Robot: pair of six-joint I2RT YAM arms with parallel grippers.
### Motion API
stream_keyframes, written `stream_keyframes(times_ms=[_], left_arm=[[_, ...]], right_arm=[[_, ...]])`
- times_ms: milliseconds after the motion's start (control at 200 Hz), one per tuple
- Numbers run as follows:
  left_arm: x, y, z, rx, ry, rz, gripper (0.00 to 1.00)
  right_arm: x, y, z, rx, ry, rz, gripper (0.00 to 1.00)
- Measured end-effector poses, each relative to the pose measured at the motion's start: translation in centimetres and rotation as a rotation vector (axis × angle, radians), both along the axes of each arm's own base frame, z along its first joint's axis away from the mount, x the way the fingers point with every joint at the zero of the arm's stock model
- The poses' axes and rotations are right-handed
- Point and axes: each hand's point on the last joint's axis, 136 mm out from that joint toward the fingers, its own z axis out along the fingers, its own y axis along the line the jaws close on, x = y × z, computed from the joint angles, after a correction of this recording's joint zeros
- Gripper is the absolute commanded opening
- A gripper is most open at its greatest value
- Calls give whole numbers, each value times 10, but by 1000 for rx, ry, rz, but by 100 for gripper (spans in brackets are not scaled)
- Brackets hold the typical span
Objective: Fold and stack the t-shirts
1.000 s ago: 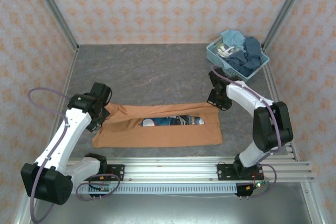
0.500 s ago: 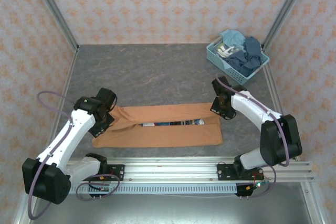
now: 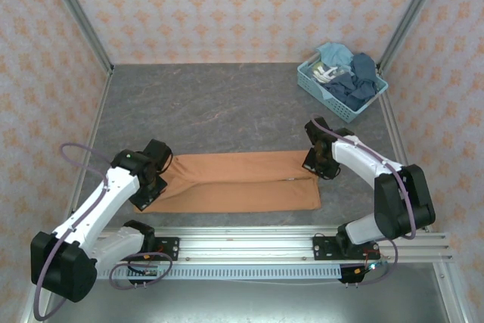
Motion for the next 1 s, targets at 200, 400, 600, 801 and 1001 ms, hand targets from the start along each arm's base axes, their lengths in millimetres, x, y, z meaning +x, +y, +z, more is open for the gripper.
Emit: stream_keyframes(times_ms=[200,400,600,801,1001], left_arm=[[-5,-8,0,-30,6,7,0],[-10,-15,2,-59,-1,16,0],[-14,-24,2,-90,1,24,0],[-12,-36,5,-92,5,-21,0],[-14,-56,1,-106,15,-80,0]], right_arm=[[-2,-1,0,-3,10,3,25],[-8,-3,12,2,-8,-2,35],[-7,-2,18,12,-33,-4,32],[-4,-1,15,17,-34,-10,28],[-2,0,11,14,-25,-10,27]])
